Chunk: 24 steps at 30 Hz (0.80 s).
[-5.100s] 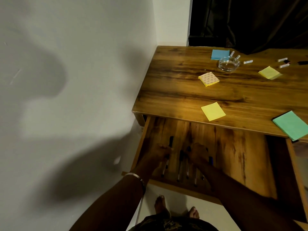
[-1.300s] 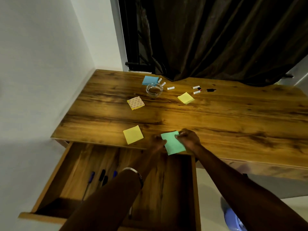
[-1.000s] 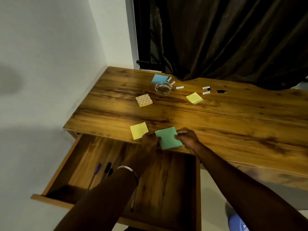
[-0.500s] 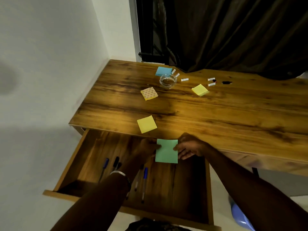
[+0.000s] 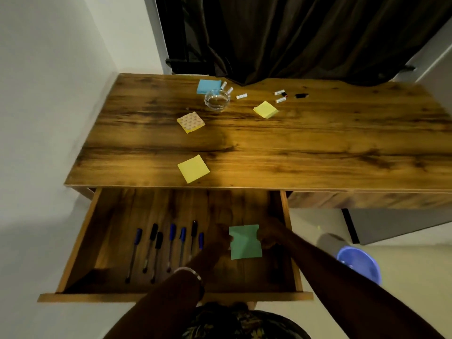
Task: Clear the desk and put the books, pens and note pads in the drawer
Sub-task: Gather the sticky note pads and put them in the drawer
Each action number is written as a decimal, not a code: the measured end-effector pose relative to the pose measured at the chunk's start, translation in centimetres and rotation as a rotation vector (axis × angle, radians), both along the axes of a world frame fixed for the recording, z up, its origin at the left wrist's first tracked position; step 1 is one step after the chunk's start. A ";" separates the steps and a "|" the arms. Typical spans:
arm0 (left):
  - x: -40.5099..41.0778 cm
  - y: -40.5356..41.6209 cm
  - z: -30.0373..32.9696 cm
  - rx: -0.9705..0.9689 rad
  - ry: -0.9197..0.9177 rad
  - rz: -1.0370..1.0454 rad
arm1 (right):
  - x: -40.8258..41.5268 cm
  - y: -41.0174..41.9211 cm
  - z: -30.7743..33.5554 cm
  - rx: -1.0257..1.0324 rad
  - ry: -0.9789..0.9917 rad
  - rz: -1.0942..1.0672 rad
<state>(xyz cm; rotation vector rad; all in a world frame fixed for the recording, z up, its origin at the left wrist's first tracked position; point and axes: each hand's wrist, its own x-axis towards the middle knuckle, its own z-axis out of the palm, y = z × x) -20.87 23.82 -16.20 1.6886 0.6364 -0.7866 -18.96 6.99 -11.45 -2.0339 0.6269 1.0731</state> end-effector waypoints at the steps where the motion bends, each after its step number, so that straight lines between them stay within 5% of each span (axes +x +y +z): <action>1: -0.4 -0.4 -0.1 0.024 -0.007 -0.046 | -0.4 0.0 -0.3 -0.017 -0.002 -0.005; 6: -1.6 -1.3 -1.3 0.198 -0.027 -0.191 | -1.5 0.0 -0.5 -0.076 0.040 0.113; 12: -1.9 -1.9 -1.1 0.148 -0.052 0.091 | -1.6 -0.5 -0.5 -0.178 -0.068 0.218; 24: -2.3 -2.0 0.0 0.106 0.001 -0.068 | -1.9 0.0 -0.7 -0.381 -0.256 0.547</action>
